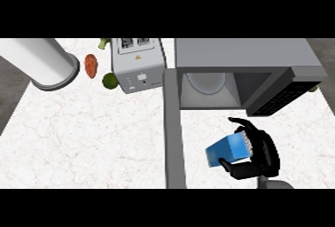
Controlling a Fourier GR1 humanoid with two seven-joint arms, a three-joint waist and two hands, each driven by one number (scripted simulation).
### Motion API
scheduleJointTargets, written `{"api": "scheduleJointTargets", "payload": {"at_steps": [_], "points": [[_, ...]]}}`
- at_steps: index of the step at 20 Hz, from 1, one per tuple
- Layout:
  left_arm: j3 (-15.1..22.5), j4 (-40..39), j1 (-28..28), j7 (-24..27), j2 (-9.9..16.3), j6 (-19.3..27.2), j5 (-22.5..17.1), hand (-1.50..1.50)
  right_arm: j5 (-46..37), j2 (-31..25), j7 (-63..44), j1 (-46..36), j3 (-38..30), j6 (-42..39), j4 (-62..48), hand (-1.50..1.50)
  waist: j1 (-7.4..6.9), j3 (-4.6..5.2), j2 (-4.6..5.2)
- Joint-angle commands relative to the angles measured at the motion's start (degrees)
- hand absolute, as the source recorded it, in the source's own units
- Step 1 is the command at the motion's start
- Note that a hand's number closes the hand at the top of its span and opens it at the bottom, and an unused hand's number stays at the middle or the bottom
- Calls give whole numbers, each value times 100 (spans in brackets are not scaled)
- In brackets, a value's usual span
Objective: Pick up the milk, place it into the microwave and close the microwave
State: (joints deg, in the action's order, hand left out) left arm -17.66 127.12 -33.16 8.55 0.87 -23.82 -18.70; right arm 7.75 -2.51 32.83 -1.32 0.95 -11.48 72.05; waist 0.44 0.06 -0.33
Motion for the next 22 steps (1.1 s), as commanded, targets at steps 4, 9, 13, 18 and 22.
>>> {"api": "scheduleJointTargets", "payload": {"at_steps": [4, 9, 13, 18, 22], "points": [[-314, -475, 176, 247, 42, -338, -137, -150, 246, 244, -1038, 869, 1049, 1001, 1767, 150, -54, -3, 20], [-491, -45, 190, -279, 132, -318, -546, -150, 153, 249, -1764, 692, 1161, 1597, 2364, 150, -63, -6, 26], [-745, -762, 289, 168, 102, -528, -387, -150, -66, 250, -2036, 329, 1633, 2180, 2588, 150, -73, -4, 28], [-782, -478, 182, -14, 22, -623, -380, -150, -152, 251, -2108, -794, 1482, 2835, 1977, 150, -102, -5, 34], [-854, -517, 505, -236, 185, -407, -364, -150, -471, 251, -2168, -1398, 1799, 3881, 1227, 150, -115, -6, 40]]}}
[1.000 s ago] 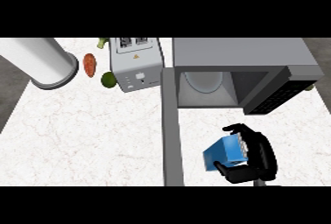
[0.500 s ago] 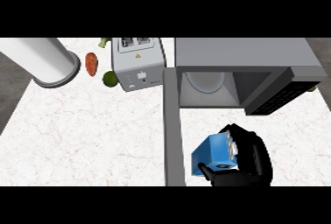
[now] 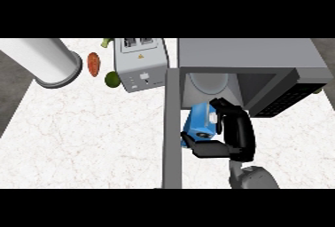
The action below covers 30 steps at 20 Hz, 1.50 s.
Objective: Pick up the milk, place it into the microwave and close the microwave
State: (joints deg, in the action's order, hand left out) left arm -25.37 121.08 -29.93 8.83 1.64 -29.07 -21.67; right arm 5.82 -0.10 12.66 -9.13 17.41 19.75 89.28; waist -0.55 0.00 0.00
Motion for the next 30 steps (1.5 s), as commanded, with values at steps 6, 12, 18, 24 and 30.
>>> {"api": "scheduleJointTargets", "payload": {"at_steps": [6, 12, 18, 24, 30], "points": [[-333, -586, 38, 425, 60, -461, 23, -150, -255, -2, -460, -1422, -671, 778, -1639, 150, -33, 2, 8], [-524, -356, 182, -20, 191, -335, -252, -150, 233, -21, 909, -2112, -1400, 347, -3572, 150, -53, -4, 19], [-579, -856, 732, -39, 449, -341, -195, -150, 351, -229, 1988, -3159, -2079, -103, -5553, 150, -131, -6, 62], [-458, -814, 656, 98, 206, -420, 128, -150, 102, -69, 3256, -3545, -2228, 236, -6520, 150, -160, -8, 71], [-602, -967, 982, -313, 519, -327, -328, -150, -120, -336, 2853, -4701, -2340, 802, -7242, 150, -229, -8, 100]]}}
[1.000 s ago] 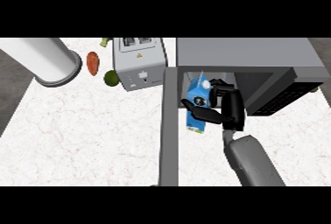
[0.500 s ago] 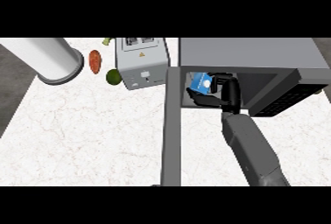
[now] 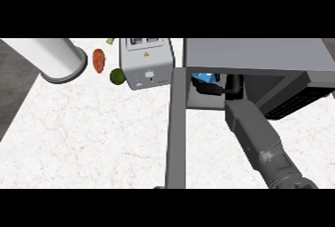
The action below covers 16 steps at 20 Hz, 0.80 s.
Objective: Pick up the milk, place it into the microwave and close the microwave
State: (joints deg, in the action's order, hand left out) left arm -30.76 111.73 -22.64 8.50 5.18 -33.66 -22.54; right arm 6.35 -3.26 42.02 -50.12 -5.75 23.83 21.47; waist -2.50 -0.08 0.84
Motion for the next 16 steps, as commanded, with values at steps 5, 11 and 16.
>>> {"api": "scheduleJointTargets", "payload": {"at_steps": [5, 11, 16], "points": [[85, -193, 198, 75, -71, 16, 191, -150, -780, -301, 126, -746, 340, 1145, -902, 150, -81, 5, 37], [-85, -248, 257, 7, 177, -80, -7, -150, -1095, -277, 66, -964, 437, 2164, -1379, 150, -208, -1, 88], [138, -463, 430, 156, 70, -146, 272, -150, -948, -486, -136, -1156, 192, 2384, -1456, 150, -265, -3, 148]]}}
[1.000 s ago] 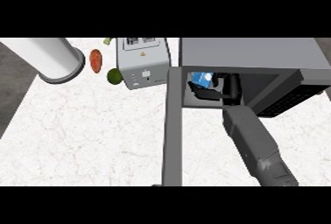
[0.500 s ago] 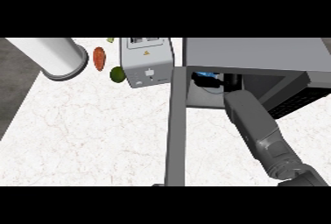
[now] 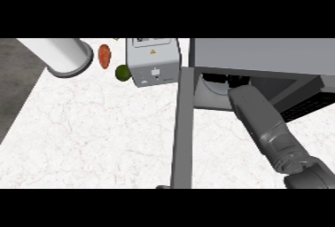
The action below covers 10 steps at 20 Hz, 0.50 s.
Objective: Pick up the milk, place it into the microwave and close the microwave
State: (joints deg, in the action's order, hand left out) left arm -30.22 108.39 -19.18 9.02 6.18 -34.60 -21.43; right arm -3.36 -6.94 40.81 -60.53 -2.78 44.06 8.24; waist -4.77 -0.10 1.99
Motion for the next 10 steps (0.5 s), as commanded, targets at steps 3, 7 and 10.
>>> {"api": "scheduleJointTargets", "payload": {"at_steps": [3, 7, 10], "points": [[-13, 60, -17, 37, 31, -53, 59, -150, 98, -214, 121, 35, -226, 365, -116, 150, -69, -10, 28], [95, -86, 94, 34, -13, -63, 113, -150, 112, -383, 125, 162, -296, 339, -214, 150, -111, -13, 83], [53, -174, 318, 32, 92, 15, 150, -150, 62, -456, -45, 17, -284, 434, -318, 150, -129, -13, 93]]}}
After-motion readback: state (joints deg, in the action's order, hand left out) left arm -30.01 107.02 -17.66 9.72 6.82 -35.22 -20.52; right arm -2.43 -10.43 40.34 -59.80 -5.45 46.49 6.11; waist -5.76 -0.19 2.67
